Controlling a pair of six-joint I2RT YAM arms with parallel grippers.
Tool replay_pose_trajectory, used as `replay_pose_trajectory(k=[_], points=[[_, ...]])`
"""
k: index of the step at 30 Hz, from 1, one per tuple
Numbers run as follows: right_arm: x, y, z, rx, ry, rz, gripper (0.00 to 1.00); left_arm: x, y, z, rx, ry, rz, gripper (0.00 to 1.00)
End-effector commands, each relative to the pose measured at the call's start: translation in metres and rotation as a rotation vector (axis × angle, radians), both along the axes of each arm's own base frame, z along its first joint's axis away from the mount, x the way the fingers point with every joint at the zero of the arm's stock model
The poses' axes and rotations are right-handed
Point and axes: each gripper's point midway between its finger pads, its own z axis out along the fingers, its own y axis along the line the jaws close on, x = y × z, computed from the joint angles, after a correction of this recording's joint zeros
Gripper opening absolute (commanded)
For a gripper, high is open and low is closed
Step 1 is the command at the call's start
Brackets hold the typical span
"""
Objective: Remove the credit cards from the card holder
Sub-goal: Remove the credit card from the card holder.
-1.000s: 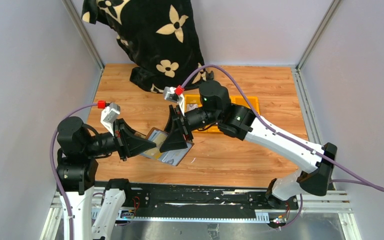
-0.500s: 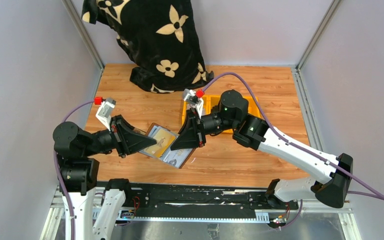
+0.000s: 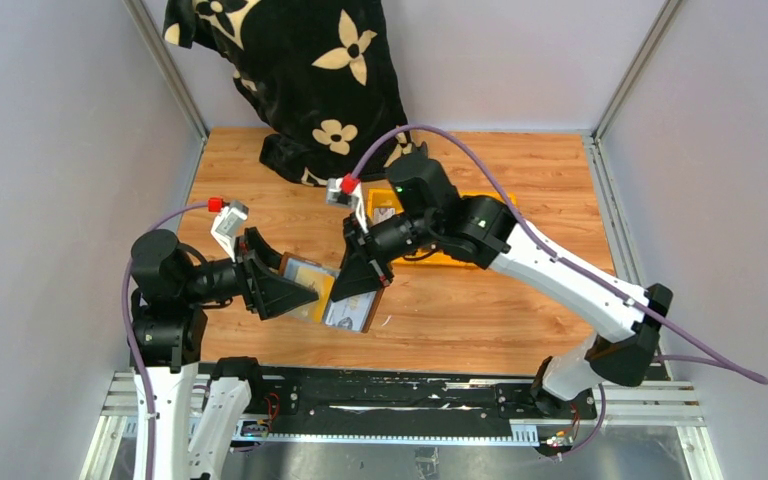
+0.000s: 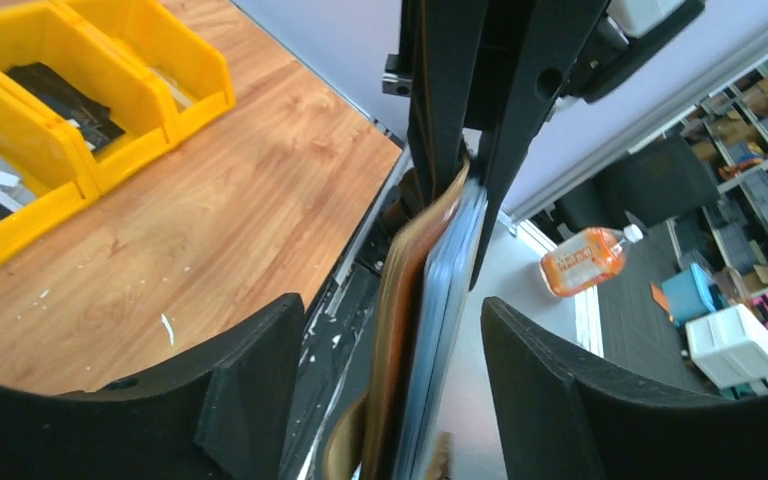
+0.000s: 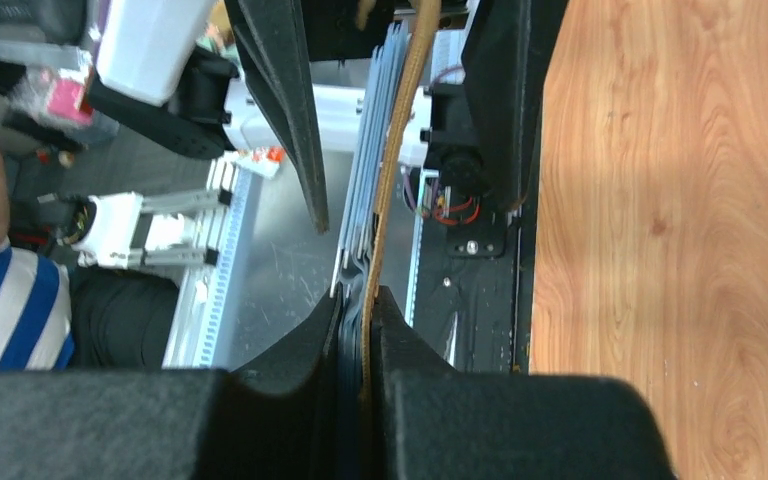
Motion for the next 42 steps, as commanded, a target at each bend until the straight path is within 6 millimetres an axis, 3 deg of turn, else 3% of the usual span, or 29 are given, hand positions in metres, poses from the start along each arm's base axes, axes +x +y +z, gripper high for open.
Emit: replay_pose_trajectory(k=[1,4,12,15,16,21,24,27,29,32,37,42], points=[[-0.014,-0.004,-0.021,-0.128,-0.044,0.059,0.00,-0.020,-0.002,-0.006,-0.004,-0.016,-0.114,0.68],[-0.011,0.001,-0.020,-0.140,-0.049,0.061,0.00,-0.030,-0.003,-0.012,-0.009,-0.017,-0.150,0.67],[-0.016,0.005,-0.008,-0.129,-0.068,0.106,0.00,-0.045,-0.004,-0.020,-0.018,-0.017,-0.195,0.50],[-0.020,0.005,-0.008,-0.129,-0.075,0.130,0.00,-0.044,-0.004,-0.019,-0.016,-0.020,-0.191,0.32],[-0.020,0.005,-0.009,-0.128,-0.078,0.133,0.03,-0.044,-0.004,-0.018,-0.016,-0.019,-0.190,0.25],[-0.004,0.001,-0.012,-0.139,-0.092,0.056,0.41,-0.037,-0.003,-0.014,-0.015,-0.003,-0.167,0.00],[0.023,-0.009,0.001,-0.100,-0.092,-0.087,0.51,-0.028,-0.003,-0.014,-0.012,0.014,-0.131,0.00],[0.048,-0.030,0.037,0.038,-0.127,-0.297,0.59,-0.015,-0.002,-0.013,-0.005,0.029,-0.066,0.00],[0.055,-0.044,0.057,0.146,-0.153,-0.414,0.65,-0.006,0.000,-0.012,0.004,0.021,-0.010,0.00],[0.046,-0.059,0.080,0.308,-0.115,-0.473,0.68,0.003,0.002,-0.008,0.013,0.006,0.054,0.00],[0.012,-0.041,0.072,0.364,0.036,-0.313,0.65,0.011,0.005,-0.005,0.015,0.012,0.105,0.00],[-0.001,-0.012,0.053,0.329,0.092,-0.225,0.62,0.011,0.004,-0.002,0.007,0.032,0.105,0.00]])
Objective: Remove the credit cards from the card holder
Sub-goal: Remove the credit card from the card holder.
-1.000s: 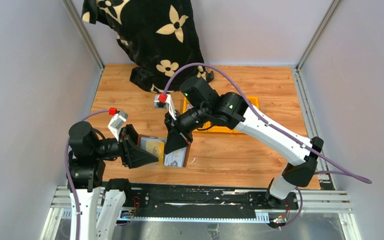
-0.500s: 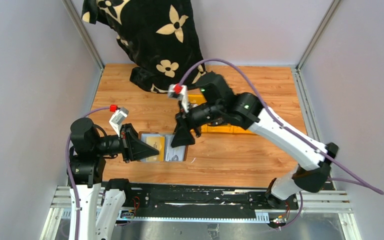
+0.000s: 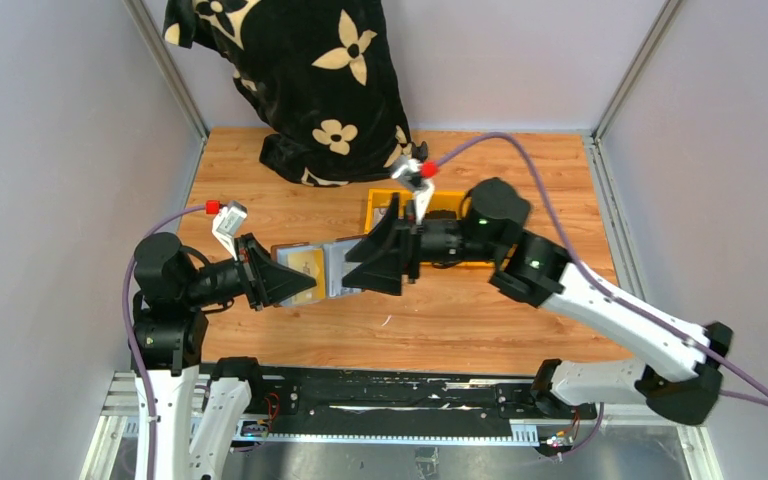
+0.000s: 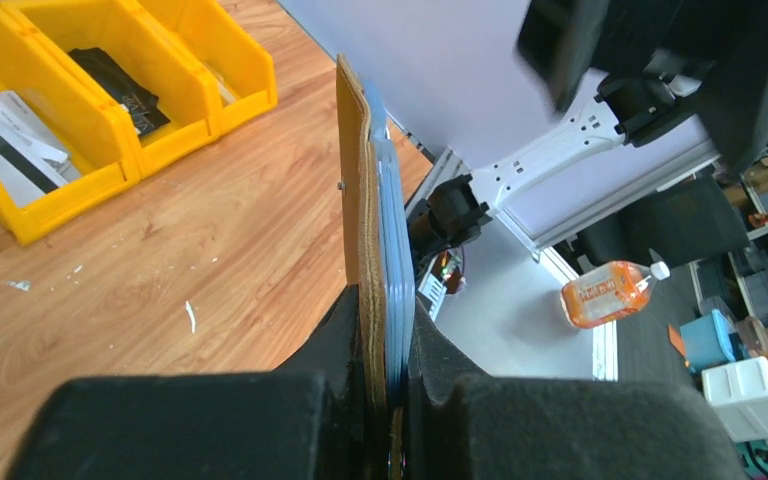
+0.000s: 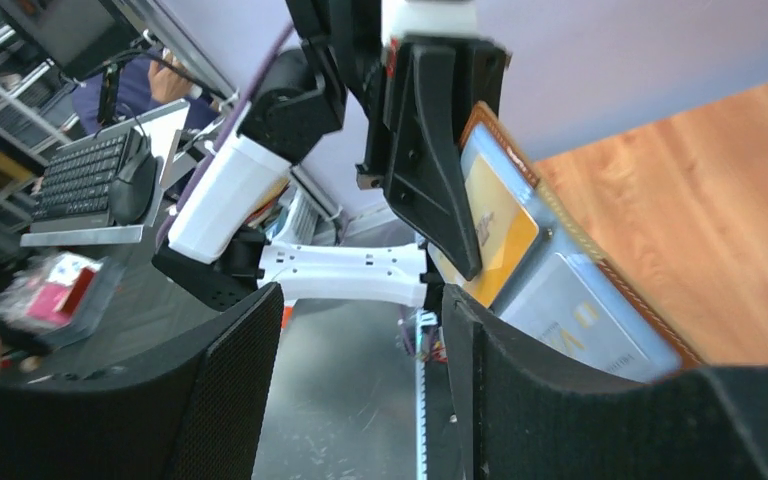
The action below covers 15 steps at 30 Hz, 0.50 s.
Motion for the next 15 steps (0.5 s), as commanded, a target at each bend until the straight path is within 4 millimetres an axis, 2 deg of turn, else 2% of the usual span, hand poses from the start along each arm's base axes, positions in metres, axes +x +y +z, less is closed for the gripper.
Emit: replay_pose_trajectory(k=[1,7,15], points=[[-0.009,0.032,-0.021,-0.014,0.102,0.106,0.61,0.002,0.001,0.012,-0.007,-0.012,0.020,0.00],[-0.004,0.050,-0.039,-0.063,0.138,0.133,0.58,-0.009,-0.002,0.023,-0.021,-0.019,-0.013,0.00],[0.005,0.060,-0.055,-0.096,0.166,0.114,0.57,-0.025,-0.004,0.037,-0.038,-0.025,-0.070,0.00]])
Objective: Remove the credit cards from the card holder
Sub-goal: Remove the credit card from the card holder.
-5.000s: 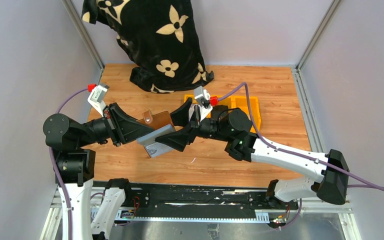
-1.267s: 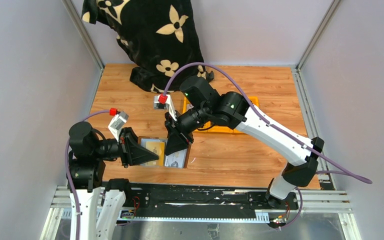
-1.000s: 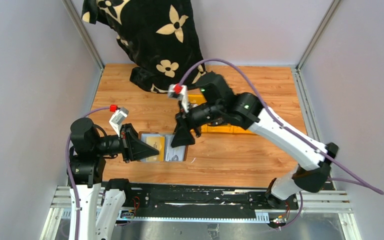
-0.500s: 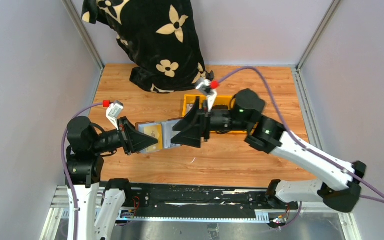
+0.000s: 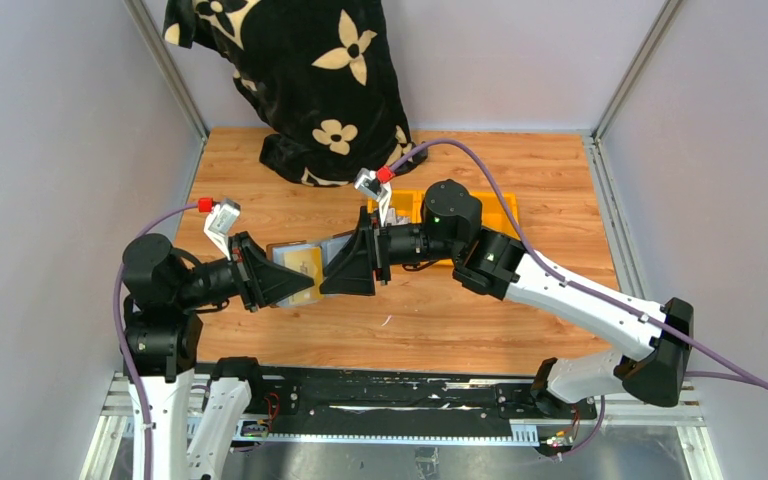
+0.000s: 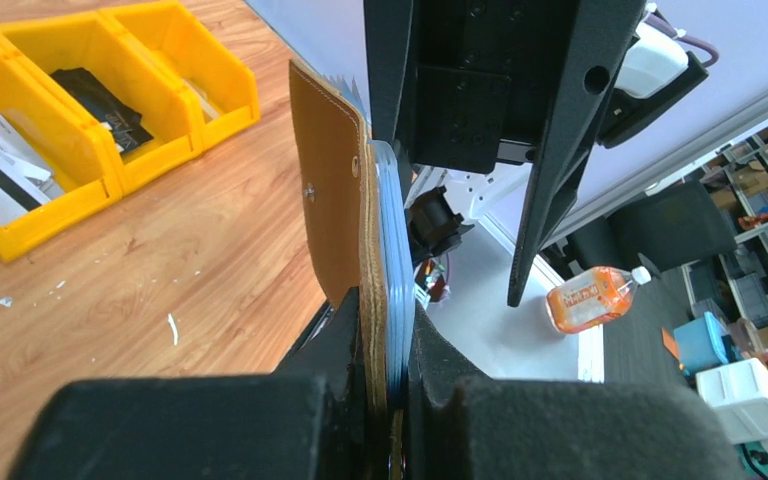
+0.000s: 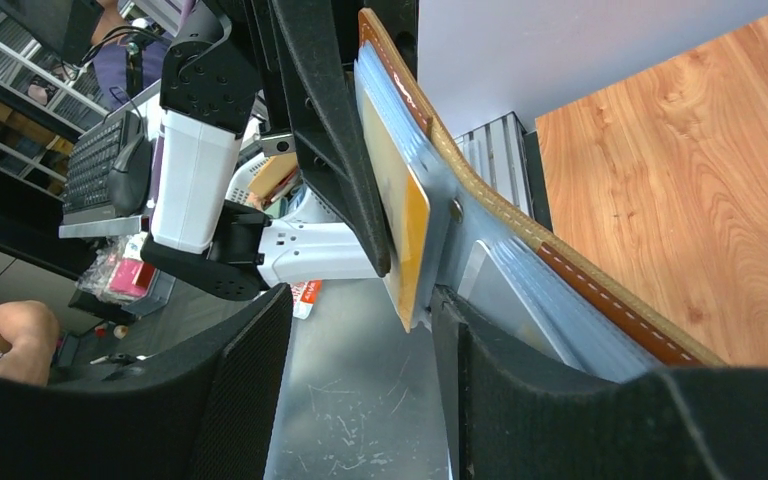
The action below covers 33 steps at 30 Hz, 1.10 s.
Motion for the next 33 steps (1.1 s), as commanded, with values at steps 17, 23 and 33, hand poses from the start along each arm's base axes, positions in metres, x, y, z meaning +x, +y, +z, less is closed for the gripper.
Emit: replay_pose_trajectory(k=[17,23,33], points=[[0.005,0.022,0.012,0.098,0.091,0.011,0.14,-0.033,-0.005,0.019,-0.029,-0.019,-0.108,0.04],[0.004,0.009,0.010,0.135,0.096,0.008,0.00,-0.037,-0.006,0.018,-0.035,-0.002,-0.126,0.10],[0.000,-0.008,-0.001,0.146,0.086,-0.015,0.00,-0.035,-0.006,0.027,-0.042,0.014,-0.117,0.09]])
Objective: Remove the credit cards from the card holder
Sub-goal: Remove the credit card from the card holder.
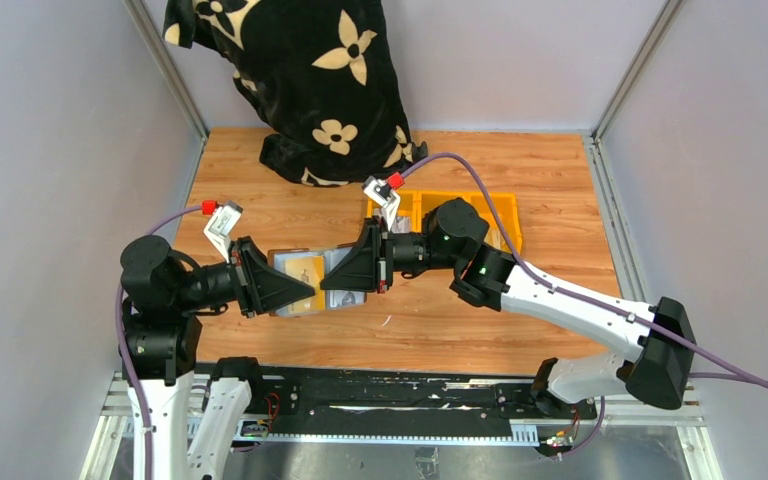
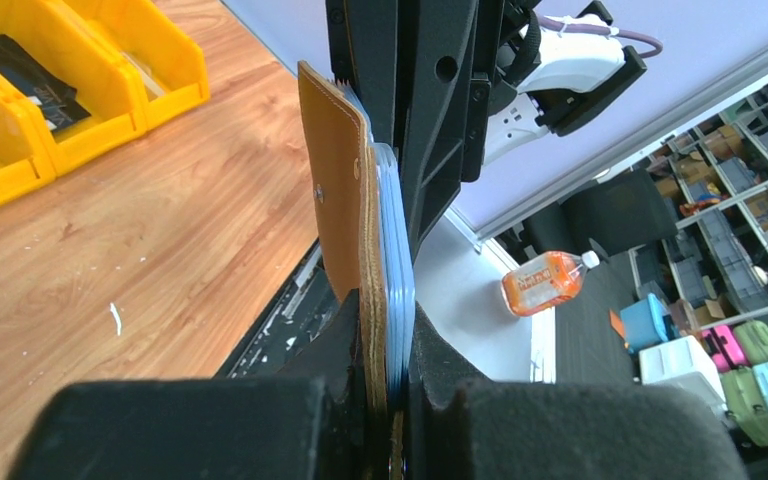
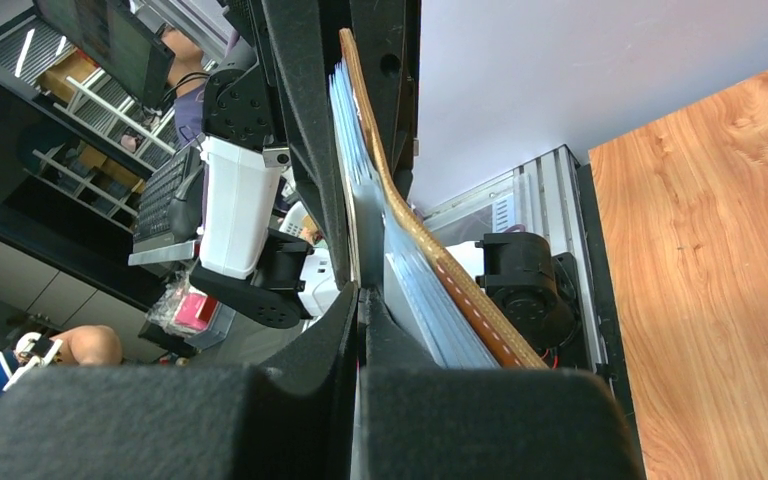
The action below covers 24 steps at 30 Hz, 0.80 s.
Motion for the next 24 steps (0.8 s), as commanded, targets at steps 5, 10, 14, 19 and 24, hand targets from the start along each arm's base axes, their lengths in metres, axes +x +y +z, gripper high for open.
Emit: replay_pose_trajectory(k=[5,10,14,19,24], points=[[0.005,-0.014,-0.003,-0.007,-0.025,-0.057,0.00,-0.015,-0.002,0.020,-0.010,-0.048,-0.039,0.10],[0.004,-0.010,0.003,0.007,-0.012,-0.035,0.18,-0.012,-0.002,0.017,-0.010,-0.039,-0.023,0.16],[0.006,-0.002,0.013,0.025,-0.011,-0.017,0.39,-0.012,-0.002,0.016,-0.012,-0.031,-0.017,0.16],[0.010,0.006,0.019,0.031,-0.011,-0.010,0.45,-0.014,-0.002,0.017,-0.012,-0.039,-0.023,0.15],[0.010,0.012,0.023,0.043,-0.007,0.013,0.39,-0.014,-0.002,0.015,-0.010,-0.041,-0.025,0.15]])
